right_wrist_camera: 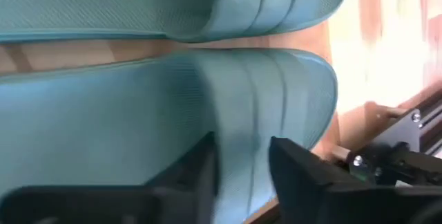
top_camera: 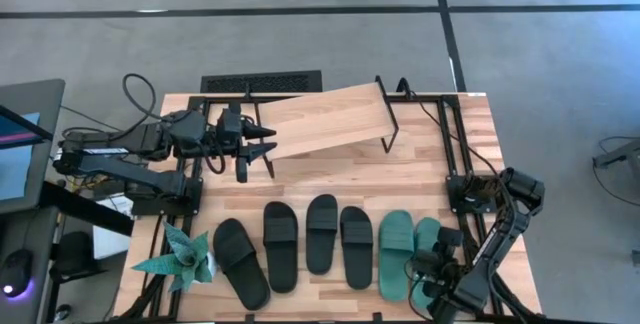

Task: Pick and place slides into the shelf
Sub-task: Put the right green slide on the shelf

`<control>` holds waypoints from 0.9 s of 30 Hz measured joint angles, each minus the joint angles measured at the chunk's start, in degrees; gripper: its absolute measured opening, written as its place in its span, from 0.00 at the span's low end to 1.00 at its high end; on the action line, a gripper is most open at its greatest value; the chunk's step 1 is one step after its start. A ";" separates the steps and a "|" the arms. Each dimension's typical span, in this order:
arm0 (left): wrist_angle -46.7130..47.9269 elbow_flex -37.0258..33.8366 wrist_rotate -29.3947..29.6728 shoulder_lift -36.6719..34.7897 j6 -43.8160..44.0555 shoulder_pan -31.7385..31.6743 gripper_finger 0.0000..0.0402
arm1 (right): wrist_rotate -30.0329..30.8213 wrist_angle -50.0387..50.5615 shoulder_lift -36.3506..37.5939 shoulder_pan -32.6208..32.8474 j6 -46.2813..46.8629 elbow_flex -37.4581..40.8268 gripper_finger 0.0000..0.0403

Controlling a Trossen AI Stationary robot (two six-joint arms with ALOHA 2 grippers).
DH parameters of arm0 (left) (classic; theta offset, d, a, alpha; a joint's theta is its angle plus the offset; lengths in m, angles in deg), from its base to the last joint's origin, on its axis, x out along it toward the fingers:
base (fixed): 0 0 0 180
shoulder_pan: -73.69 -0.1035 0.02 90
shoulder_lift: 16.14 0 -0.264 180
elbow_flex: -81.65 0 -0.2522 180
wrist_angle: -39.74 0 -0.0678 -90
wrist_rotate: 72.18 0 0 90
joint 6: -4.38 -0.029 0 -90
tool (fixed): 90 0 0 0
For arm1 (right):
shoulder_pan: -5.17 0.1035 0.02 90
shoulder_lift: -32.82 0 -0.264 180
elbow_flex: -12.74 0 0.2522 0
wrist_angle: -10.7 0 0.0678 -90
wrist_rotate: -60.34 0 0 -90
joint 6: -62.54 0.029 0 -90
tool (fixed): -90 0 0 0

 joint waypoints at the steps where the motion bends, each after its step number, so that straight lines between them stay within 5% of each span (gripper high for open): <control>1: 0.00 0.00 0.00 0.00 0.02 0.00 0.35 | 0.00 -0.06 0.00 0.15 0.00 0.00 0.17; 4: 0.00 0.00 0.00 0.00 0.06 0.00 0.35 | 0.20 0.06 0.02 0.76 0.02 0.00 0.04; 15: -0.07 0.00 0.75 0.00 0.07 0.00 0.35 | 2.86 9.45 0.99 2.73 8.88 -3.30 0.02; 27: -0.15 0.00 1.94 -0.02 -0.31 0.02 0.35 | 5.56 11.63 4.91 2.46 8.30 -6.55 0.01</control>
